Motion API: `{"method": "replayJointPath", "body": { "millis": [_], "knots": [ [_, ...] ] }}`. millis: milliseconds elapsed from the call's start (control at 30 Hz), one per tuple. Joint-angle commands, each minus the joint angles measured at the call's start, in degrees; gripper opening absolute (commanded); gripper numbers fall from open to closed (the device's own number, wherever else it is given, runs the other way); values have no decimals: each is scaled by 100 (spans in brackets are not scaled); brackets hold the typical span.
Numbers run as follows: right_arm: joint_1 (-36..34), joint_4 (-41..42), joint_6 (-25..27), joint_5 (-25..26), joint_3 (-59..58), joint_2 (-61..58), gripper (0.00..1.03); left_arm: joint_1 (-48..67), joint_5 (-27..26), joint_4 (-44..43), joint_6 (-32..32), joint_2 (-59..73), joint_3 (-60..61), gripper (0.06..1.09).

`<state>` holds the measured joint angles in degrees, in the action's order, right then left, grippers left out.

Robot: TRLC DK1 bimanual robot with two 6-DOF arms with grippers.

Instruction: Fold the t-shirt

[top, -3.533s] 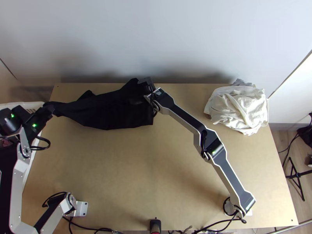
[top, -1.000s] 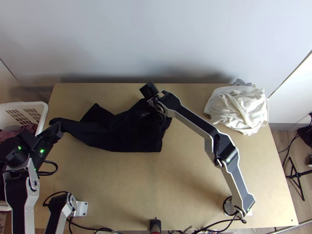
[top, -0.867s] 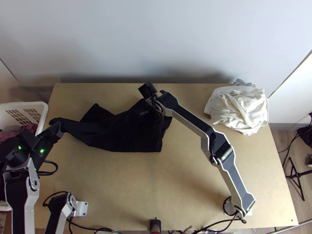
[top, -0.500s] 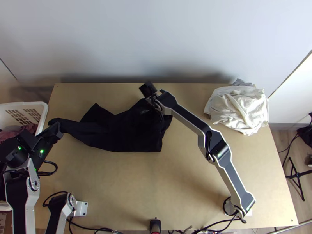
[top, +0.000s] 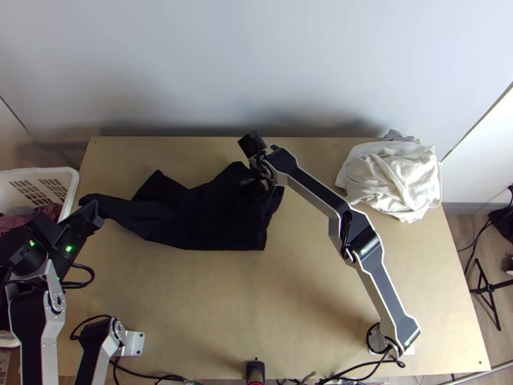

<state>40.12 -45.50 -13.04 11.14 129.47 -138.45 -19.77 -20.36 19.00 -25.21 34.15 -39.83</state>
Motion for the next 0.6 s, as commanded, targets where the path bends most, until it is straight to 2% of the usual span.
{"method": "replayJointPath", "body": {
  "millis": [0, 267, 300, 333, 400, 567],
  "knots": [
    [101, -12, 38, 11, 34, -156, 83, -36, 6, -28, 78, 13, 11, 13],
    [189, -12, 117, 11, 87, -279, 82, -80, 6, -64, 87, 13, 46, 13],
    [189, -21, 144, 11, 96, -279, 75, -80, 6, -72, 87, 13, 37, 13],
    [189, -21, 205, 11, 105, -270, 59, -80, 6, -72, 87, 13, 28, 13],
    [181, -12, 398, 11, 201, -270, 18, -80, 6, -72, 87, 21, 11, 13],
    [163, -21, 548, 11, 201, -270, 14, -80, -3, -72, 78, 65, 2, 13]
  ]
}}
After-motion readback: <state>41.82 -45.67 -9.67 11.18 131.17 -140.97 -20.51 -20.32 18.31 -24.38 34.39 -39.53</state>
